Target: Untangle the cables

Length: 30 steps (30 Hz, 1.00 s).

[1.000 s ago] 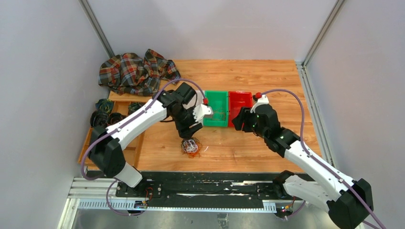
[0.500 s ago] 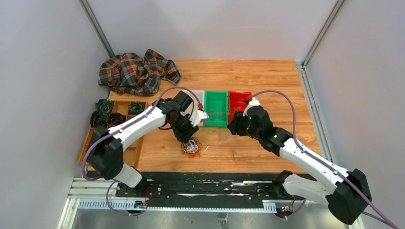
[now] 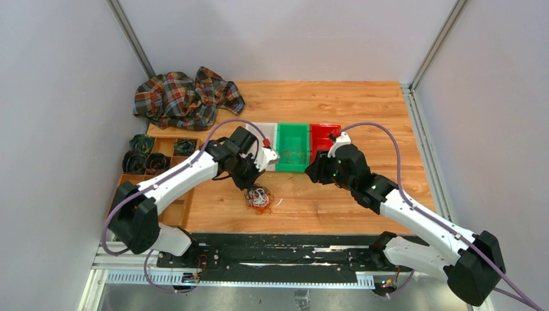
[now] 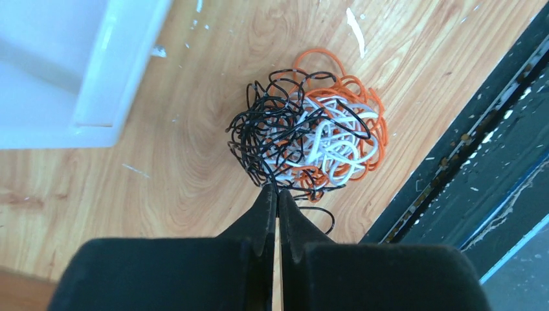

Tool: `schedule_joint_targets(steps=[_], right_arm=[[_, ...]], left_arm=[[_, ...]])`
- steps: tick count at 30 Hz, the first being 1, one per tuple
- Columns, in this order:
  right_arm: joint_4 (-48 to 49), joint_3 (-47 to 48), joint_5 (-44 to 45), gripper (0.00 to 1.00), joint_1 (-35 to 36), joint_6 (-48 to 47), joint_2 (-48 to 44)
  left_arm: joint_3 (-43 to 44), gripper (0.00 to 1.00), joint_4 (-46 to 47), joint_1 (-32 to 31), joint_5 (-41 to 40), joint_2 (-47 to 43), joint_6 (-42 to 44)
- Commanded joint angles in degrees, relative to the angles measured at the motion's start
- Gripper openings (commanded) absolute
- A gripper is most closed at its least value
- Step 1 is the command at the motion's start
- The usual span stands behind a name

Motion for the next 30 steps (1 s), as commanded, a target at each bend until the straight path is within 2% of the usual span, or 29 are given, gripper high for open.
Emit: schedule_joint_targets(steps=[1, 4, 8, 12, 18, 24, 30], right_arm=[[3.4, 0.0, -0.3, 0.42, 1.8, 0.5, -0.8], [5.7, -0.4, -1.2, 0.45, 2.7, 0.3, -0.7], [11.8, -0.7, -3.4, 0.66, 5.7, -1.9, -0.2], [19.1, 0.4, -5.1, 0.74, 10.6, -5.8, 1.8], [24.8, 3.8, -4.4, 0.76, 16.6, -10.2, 6.9], [29.9, 4.8, -3.6, 0.76, 17.4, -9.0, 11.8], [30.9, 8.2, -2.5, 0.76, 18.0, -9.4, 15.9]], left_arm=[[1.3, 0.01, 1.4, 0.3, 0.7, -6.2, -2.8], [1.5, 0.01, 0.7, 0.3, 1.3, -8.7, -4.9], [4.3, 0.01, -3.0, 0.3, 4.0, -11.2, -6.2], [9.8, 0.01, -7.6, 0.3, 7.9, -13.2, -6.1], [14.6, 0.01, -10.2, 0.3, 14.5, -16.4, -5.4], [17.6, 0.01, -10.7, 0.3, 21.0, -16.7, -6.4], [20.3, 0.01, -12.1, 0.3, 23.1, -16.0, -5.4]])
